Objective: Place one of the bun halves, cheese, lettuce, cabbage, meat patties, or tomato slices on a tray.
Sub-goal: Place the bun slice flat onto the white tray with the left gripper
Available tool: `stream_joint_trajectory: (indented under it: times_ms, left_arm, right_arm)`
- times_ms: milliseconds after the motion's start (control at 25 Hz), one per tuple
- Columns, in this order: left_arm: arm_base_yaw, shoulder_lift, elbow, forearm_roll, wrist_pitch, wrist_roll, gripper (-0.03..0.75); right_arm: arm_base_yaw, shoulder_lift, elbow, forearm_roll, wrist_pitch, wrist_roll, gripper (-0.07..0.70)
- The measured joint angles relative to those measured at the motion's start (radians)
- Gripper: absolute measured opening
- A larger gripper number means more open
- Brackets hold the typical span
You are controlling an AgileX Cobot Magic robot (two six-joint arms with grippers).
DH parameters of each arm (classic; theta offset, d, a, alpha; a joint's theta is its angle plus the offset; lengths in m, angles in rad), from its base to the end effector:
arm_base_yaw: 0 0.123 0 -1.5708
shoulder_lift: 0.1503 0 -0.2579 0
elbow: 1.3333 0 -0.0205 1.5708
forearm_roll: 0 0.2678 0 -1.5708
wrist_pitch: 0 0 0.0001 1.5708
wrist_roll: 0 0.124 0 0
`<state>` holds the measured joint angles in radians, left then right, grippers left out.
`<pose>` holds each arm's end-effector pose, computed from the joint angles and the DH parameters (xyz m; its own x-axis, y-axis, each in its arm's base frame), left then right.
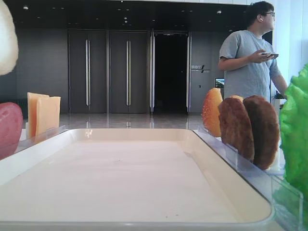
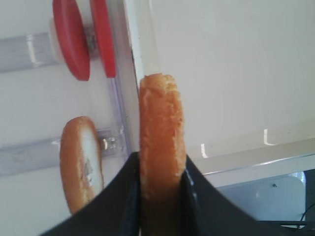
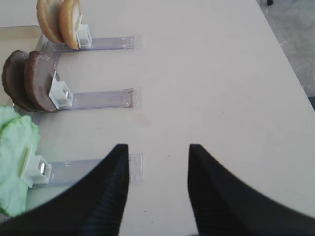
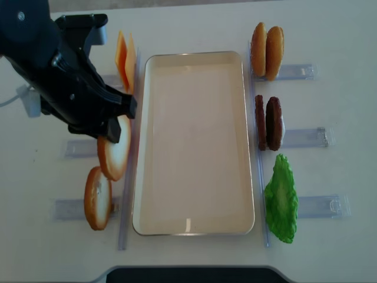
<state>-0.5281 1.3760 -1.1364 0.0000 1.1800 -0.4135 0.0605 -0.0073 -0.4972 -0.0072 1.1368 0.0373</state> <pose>0.2466 -0.1439 0.2397 -0.9711 0.1013 -0.2162 0.1242 0.9877 -0.0949 0.0615 0.0029 0.2618 -0.5191 0.0029 -0.8547 -0.0371 0.9990 0.0259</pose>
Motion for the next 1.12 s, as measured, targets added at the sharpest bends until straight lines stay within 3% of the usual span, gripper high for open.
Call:
stream_joint_trajectory:
  times_ms: [120, 200, 480, 600, 880, 1000, 1120]
  left_arm:
    - [0.0, 0.0, 0.0, -0.07, -0.075, 0.063, 0.139]
    - [0.0, 0.0, 0.001, -0.167, -0.16, 0.145, 0.139]
    - [0.0, 0.006, 0.109, -0.637, -0.434, 0.487, 0.139]
    - [0.0, 0.006, 0.188, -0.869, -0.518, 0.674, 0.139]
    - [0.0, 0.006, 0.366, -1.524, -0.557, 1.21, 0.139]
    - [0.005, 0.006, 0.427, -1.653, -0.558, 1.325, 0.139]
    - [0.031, 0.006, 0.47, -1.68, -0.528, 1.373, 0.139]
  right_arm:
    - [0.0, 0.0, 0.0, 0.0, 0.0, 0.0, 0.307]
    - [0.0, 0.0, 0.0, 0.0, 0.0, 0.0, 0.307]
    - [0.0, 0.0, 0.0, 0.0, 0.0, 0.0, 0.307]
    - [0.0, 0.0, 0.0, 0.0, 0.0, 0.0, 0.307]
    - [0.0, 0.0, 0.0, 0.0, 0.0, 0.0, 0.307]
    - [0.0, 0.0, 0.0, 0.0, 0.0, 0.0, 0.307]
    - [0.0, 0.0, 0.0, 0.0, 0.0, 0.0, 0.307]
